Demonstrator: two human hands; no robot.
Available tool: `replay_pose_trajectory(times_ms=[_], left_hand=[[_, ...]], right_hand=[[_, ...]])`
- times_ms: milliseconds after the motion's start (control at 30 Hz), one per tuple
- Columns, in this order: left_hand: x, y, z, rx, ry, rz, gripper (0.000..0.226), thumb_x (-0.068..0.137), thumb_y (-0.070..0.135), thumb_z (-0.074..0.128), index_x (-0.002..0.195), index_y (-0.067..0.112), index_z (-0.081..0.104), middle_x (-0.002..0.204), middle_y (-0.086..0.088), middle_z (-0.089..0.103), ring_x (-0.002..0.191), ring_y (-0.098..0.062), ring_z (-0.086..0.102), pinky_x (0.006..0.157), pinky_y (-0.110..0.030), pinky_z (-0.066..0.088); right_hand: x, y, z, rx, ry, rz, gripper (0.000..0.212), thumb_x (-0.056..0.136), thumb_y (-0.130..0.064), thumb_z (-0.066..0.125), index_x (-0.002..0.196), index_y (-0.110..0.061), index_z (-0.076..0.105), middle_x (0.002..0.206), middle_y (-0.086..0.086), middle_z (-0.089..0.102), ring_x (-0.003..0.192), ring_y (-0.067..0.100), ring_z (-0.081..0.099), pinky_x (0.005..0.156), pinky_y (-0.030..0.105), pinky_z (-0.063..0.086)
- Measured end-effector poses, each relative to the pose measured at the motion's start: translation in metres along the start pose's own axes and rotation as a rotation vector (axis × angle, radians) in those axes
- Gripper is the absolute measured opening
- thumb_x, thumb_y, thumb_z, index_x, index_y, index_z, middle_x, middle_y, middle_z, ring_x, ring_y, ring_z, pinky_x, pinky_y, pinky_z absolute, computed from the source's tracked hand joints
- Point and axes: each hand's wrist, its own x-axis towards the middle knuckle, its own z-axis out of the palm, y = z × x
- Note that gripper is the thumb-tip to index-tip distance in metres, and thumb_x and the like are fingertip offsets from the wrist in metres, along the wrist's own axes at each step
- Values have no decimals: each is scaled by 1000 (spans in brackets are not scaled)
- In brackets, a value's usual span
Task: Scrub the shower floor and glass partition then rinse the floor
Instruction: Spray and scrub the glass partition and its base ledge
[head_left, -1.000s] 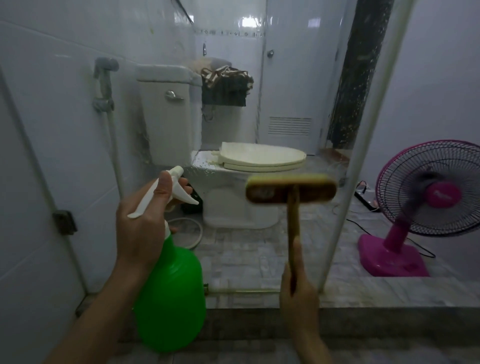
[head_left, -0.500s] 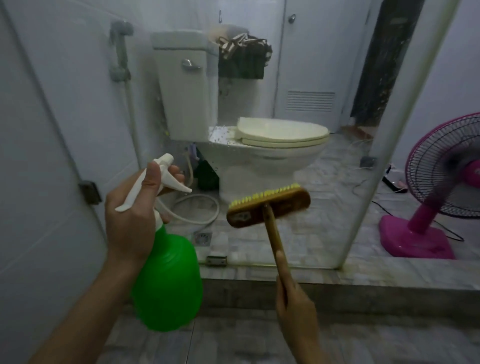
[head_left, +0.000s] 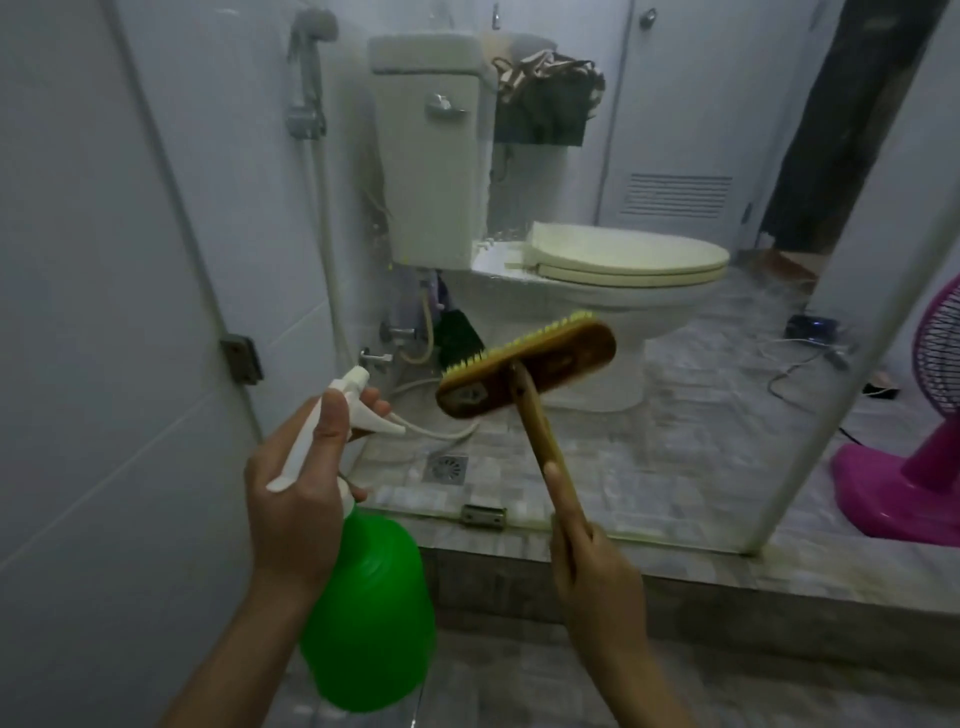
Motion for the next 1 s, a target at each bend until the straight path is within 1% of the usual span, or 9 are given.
replay_pose_trajectory(times_ms=[200,267,367,467,667,800,833,933,1000], left_hand=[[10,-2,-25,-13,98,16,31,96,41,45,100,31,74,94,12,76,89,-11,73,49,-17,50],[12,0,-31,-24,116,27,30,95,46,45,95,42,75,92,12,77,89,-11,73,44,-21,50],[19,3,-46,-25,134,44,29,94,49,45,89,51,74,92,12,77,89,-9,72,43,-21,49],[24,2,-56,-9,152,49,28,95,46,44,94,44,72,91,15,76,90,-7,72,43,-20,49],[14,-19,-72,49,191,27,30,96,45,45,87,44,73,89,23,74,90,-2,71,56,-20,54],[1,-35,-73,101,171,3,39,97,36,46,81,64,68,87,32,71,85,6,68,57,-26,53],[-2,-39,-74,105,162,-2,39,97,35,46,81,64,68,86,32,71,84,6,68,52,-26,52],[-7,-53,-77,104,163,-24,33,96,39,46,81,52,72,86,24,74,82,-1,69,45,-19,49],[-10,-65,-78,114,169,-31,28,96,43,47,83,47,72,84,14,74,81,-6,68,54,-11,50]], right_hand=[[153,-108,-15,-21,267,-269,68,100,-13,46,148,-37,4,56,4,41,38,19,36,35,30,33],[149,-102,-14,-40,219,-254,69,101,-13,45,149,-38,2,56,3,40,38,18,35,35,29,31],[75,-59,-6,-16,80,-192,86,92,-8,60,151,-37,4,55,-3,35,36,11,26,38,15,12],[36,-43,-1,-2,5,-91,96,87,-7,67,152,-38,4,51,-1,37,31,16,30,27,24,22],[127,-135,17,-126,123,-290,78,92,-6,57,150,-34,13,54,3,37,35,16,28,36,24,24],[60,-79,23,-179,-26,-206,87,81,-3,69,151,-28,24,59,-3,33,39,5,10,39,14,2],[31,-58,21,-206,-107,-146,94,79,-3,71,151,-31,18,61,-3,37,39,3,9,37,12,3],[-14,-27,21,-227,-273,-14,104,88,-7,63,147,-45,-13,69,2,55,37,11,38,30,24,37],[6,-50,36,-164,-184,-95,101,81,-2,69,152,-37,7,61,2,49,34,14,34,28,25,26]])
